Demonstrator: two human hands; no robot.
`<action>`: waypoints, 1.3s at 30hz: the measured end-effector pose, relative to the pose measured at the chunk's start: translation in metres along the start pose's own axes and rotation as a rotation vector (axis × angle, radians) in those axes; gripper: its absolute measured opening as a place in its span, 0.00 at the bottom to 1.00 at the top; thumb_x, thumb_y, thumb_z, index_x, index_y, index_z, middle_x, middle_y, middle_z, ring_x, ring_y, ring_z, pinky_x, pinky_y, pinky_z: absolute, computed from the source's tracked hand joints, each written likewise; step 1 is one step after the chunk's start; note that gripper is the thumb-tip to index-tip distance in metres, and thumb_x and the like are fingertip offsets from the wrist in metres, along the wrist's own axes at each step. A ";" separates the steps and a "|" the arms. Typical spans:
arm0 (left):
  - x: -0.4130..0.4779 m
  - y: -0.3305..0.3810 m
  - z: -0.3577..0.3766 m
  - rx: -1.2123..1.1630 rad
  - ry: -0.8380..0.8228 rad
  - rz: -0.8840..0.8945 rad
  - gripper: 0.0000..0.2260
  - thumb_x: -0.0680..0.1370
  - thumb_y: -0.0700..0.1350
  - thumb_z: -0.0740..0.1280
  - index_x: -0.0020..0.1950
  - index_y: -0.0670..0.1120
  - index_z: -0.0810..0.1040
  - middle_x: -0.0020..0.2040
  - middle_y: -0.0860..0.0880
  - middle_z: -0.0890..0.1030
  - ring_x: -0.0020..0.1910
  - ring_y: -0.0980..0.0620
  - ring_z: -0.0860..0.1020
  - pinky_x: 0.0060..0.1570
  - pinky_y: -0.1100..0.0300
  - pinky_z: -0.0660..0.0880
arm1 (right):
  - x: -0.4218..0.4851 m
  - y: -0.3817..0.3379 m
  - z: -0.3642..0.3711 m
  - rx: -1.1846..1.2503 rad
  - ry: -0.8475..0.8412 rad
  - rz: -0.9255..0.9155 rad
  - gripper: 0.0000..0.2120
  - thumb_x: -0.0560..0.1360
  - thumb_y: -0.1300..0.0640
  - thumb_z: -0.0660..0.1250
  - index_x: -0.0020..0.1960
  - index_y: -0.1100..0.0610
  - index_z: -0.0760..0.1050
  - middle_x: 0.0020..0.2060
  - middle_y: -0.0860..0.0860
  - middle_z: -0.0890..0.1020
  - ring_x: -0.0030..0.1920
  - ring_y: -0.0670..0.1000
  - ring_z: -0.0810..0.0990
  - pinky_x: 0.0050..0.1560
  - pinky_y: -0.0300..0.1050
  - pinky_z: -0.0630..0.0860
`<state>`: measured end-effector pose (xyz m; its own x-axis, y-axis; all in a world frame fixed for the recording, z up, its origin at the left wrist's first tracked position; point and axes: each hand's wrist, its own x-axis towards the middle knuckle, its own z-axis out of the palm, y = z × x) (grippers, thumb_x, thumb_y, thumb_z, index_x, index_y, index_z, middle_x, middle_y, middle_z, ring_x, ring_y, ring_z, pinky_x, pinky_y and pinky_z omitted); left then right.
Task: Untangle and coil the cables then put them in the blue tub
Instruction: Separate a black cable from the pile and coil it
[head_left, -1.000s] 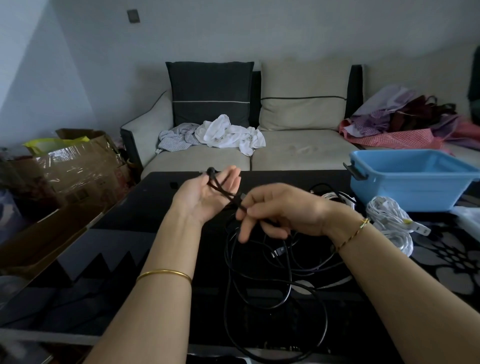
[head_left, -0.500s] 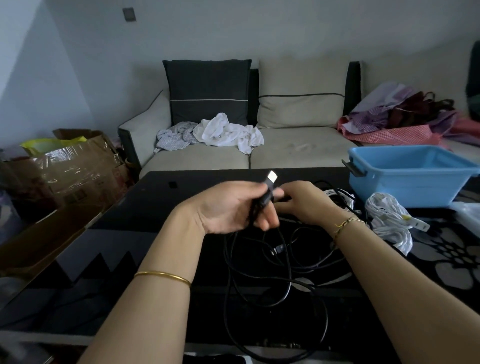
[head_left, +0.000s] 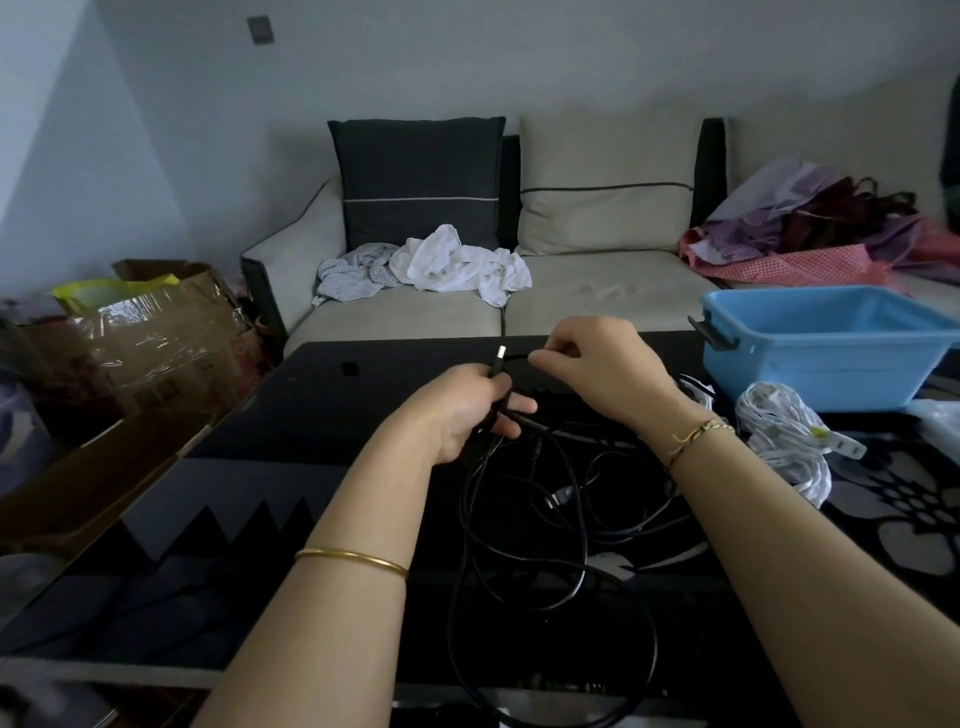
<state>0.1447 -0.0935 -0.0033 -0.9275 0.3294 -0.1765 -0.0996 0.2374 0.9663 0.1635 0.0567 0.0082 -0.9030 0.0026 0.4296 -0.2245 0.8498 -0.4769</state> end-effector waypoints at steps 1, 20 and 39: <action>0.002 -0.001 -0.001 -0.031 0.050 0.021 0.11 0.84 0.42 0.53 0.60 0.41 0.71 0.42 0.49 0.83 0.24 0.57 0.74 0.37 0.59 0.70 | -0.001 -0.003 -0.001 0.088 -0.035 0.011 0.12 0.76 0.50 0.65 0.44 0.59 0.79 0.35 0.51 0.79 0.34 0.52 0.78 0.37 0.44 0.76; -0.029 0.025 -0.009 -0.483 -0.376 0.164 0.21 0.84 0.49 0.48 0.63 0.35 0.71 0.25 0.54 0.68 0.17 0.61 0.60 0.24 0.66 0.65 | -0.003 0.039 0.034 0.179 -0.400 -0.025 0.06 0.76 0.59 0.67 0.45 0.60 0.82 0.40 0.55 0.84 0.44 0.54 0.81 0.52 0.45 0.75; 0.005 -0.005 -0.006 -0.043 0.215 0.045 0.16 0.84 0.47 0.51 0.43 0.43 0.72 0.27 0.48 0.81 0.24 0.50 0.68 0.36 0.56 0.68 | -0.010 -0.014 0.006 0.498 -0.256 0.076 0.09 0.76 0.59 0.66 0.45 0.67 0.76 0.28 0.51 0.76 0.22 0.45 0.72 0.26 0.38 0.71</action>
<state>0.1385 -0.0985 -0.0078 -0.9864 0.1351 -0.0934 -0.0673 0.1863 0.9802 0.1731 0.0420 0.0058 -0.9695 -0.1270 0.2096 -0.2451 0.5004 -0.8304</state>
